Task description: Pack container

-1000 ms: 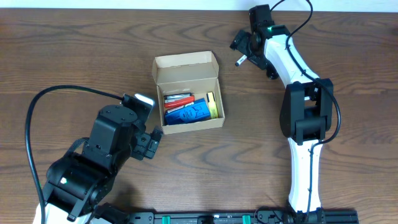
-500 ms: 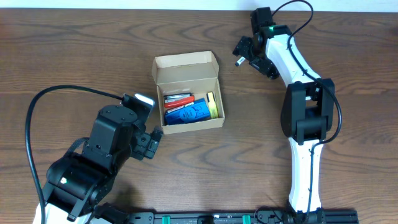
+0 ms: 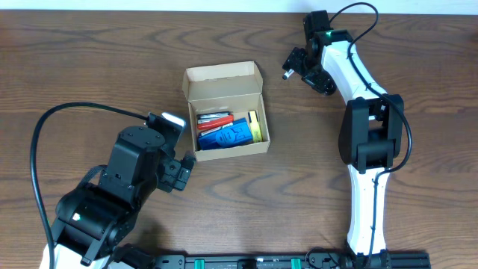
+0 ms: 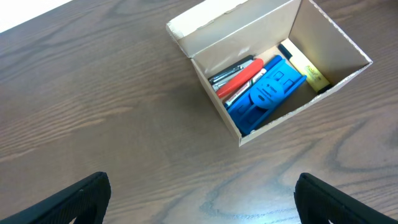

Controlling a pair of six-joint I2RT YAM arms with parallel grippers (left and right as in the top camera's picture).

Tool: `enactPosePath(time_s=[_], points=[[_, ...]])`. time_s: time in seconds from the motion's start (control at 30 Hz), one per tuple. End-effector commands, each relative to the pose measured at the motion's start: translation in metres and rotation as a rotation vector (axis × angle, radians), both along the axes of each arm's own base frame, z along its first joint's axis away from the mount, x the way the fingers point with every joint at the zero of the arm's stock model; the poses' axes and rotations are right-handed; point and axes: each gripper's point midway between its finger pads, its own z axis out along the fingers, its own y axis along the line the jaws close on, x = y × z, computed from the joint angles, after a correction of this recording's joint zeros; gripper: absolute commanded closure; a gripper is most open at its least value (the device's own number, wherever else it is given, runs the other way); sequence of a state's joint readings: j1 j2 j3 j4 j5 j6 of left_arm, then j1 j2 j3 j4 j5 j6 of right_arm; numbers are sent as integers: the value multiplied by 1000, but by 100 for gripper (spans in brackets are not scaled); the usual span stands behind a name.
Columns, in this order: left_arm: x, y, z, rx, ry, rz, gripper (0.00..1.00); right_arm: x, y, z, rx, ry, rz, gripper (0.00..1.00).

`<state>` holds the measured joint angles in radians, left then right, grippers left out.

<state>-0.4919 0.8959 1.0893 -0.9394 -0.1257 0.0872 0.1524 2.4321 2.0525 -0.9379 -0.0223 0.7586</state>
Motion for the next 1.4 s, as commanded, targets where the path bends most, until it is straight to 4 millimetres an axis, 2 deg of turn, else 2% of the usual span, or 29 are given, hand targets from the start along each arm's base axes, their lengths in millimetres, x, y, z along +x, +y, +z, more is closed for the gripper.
enactPosePath(time_s=[0.0, 0.2, 0.27, 0.43, 0.57, 0.7, 0.8, 1.0, 1.17, 1.37], points=[[0, -1, 4, 3, -8, -17, 5, 6, -6, 2, -15, -13, -15, 11], [0, -1, 4, 3, -8, -17, 5, -1, -7, 0, -22, 16, -3, 11], [0, -1, 4, 3, -8, -17, 5, 2, -2, 1, -12, -3, 31, 10], [0, -1, 4, 3, -8, -17, 5, 24, 16, 20, 8, -102, 66, 9], [0, -1, 4, 3, -8, -17, 5, 52, 41, 50, 6, -246, 163, 9], [0, -1, 4, 3, -8, -17, 5, 74, 66, 65, 17, -372, 214, 6], [0, -1, 4, 3, -8, -17, 5, 82, 74, 57, 34, -397, 201, 6], [0, -1, 4, 3, -8, -17, 5, 81, 72, 31, 39, -357, 170, 5], [0, -1, 4, 3, -8, -17, 5, 80, 62, 18, 35, -326, 151, 4], [0, -1, 4, 3, -8, -17, 5, 67, 47, 2, 38, -244, 114, 4]])
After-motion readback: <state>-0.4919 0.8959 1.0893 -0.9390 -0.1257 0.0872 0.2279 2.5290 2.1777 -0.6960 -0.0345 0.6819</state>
